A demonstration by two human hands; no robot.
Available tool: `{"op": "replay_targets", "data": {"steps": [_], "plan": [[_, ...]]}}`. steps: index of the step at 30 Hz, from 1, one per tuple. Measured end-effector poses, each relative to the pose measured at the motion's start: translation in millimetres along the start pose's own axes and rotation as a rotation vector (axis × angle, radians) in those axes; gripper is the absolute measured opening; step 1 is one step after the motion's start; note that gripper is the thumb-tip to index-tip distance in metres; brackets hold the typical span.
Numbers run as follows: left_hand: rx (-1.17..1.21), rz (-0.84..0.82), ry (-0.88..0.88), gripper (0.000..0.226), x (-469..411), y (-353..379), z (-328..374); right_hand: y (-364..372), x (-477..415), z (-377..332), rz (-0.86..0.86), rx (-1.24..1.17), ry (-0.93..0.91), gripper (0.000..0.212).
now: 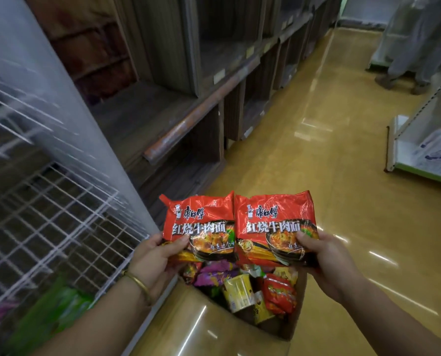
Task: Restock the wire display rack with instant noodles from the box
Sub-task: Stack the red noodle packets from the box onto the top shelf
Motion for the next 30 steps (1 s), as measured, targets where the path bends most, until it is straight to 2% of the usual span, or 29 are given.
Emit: {"op": "replay_targets", "data": {"steps": [7,12,13,16,17,22,30], "plan": [[-0.003,0.127,0.067,0.035,91,-19,92,52,56,-88,-0.108,0.056,-0.019,0.022],[0.040,0.178,0.157,0.029,148,-40,144,98,88,-135,-0.185,0.041,-0.034,0.014],[0.055,0.192,0.178,0.029,159,-46,154,109,93,-144,-0.198,0.044,-0.042,0.018],[0.073,0.217,0.218,0.033,188,-60,177,134,106,-164,-0.224,0.078,-0.061,0.050],[0.081,0.230,0.233,0.034,202,-70,185,147,113,-169,-0.250,0.091,-0.071,0.051],[0.142,0.277,0.295,0.032,267,-123,212,216,150,-186,-0.369,0.161,-0.116,0.028],[0.218,0.428,0.364,0.031,351,-212,212,315,215,-176,-0.547,0.246,-0.173,0.025]]}}
Point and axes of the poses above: each hand's wrist, its own x-axis away from the middle knuckle, its own y-axis out of the palm, z = x × y, the point moved 8 cm from there along -x, towards the middle knuckle, and after that the axes turned 2 degrees about -y, right-handed, at the moved point
